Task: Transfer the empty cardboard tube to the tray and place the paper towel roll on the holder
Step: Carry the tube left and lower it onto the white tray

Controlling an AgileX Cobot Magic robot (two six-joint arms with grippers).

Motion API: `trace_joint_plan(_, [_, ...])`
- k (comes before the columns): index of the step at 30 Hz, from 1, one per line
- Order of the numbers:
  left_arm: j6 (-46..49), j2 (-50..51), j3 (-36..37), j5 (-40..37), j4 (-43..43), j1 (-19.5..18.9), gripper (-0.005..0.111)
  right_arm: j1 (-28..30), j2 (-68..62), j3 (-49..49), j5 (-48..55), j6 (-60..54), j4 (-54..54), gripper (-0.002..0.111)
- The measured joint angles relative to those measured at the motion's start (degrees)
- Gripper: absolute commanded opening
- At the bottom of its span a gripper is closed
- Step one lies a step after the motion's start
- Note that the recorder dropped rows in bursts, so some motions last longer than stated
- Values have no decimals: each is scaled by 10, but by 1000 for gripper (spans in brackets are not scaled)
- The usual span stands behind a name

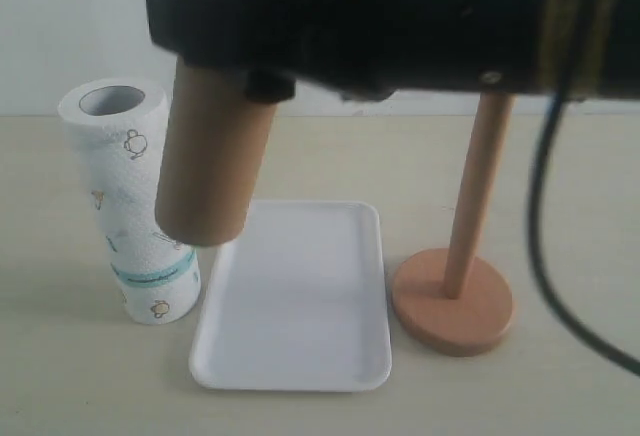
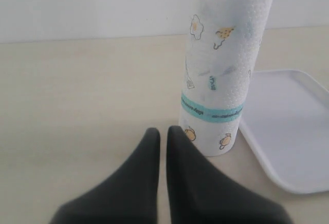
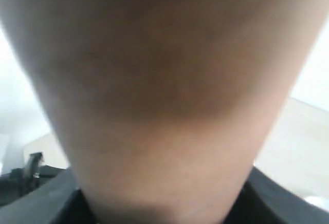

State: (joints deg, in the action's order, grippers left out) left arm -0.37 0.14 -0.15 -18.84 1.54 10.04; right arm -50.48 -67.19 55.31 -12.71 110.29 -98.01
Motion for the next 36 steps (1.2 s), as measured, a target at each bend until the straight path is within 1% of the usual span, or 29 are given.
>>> trace_joint_plan(1, [0,0,0,0,0,0,4,-9,-24,2,16,6,-4,0])
trace_joint_plan(4, [0,0,0,0,0,0,4,-15,-76,12,52,13,-5,0])
trace_joint_plan(12, [0,0,0,0,0,0,4,-15,-212,37,99,24,-5,0])
trace_joint_plan(17, [0,0,0,0,0,0,4,-15,-281,38,141,28,-5,0])
trace_joint_plan(22, [0,0,0,0,0,0,4,-15,-331,38,150,40,-1,0])
trace_joint_plan(24, [0,0,0,0,0,0,4,-10,-345,38,130,47,0,0])
trace_joint_plan(27, [0,0,0,0,0,0,4,23,-356,38,70,68,7,0])
trace_joint_plan(30, [0,0,0,0,0,0,4,55,-357,39,35,77,9,0])
trace_joint_plan(33, [0,0,0,0,0,0,4,73,-357,39,13,92,7,0])
trace_joint_plan(36, [0,0,0,0,0,0,4,79,-364,39,-1,98,2,0])
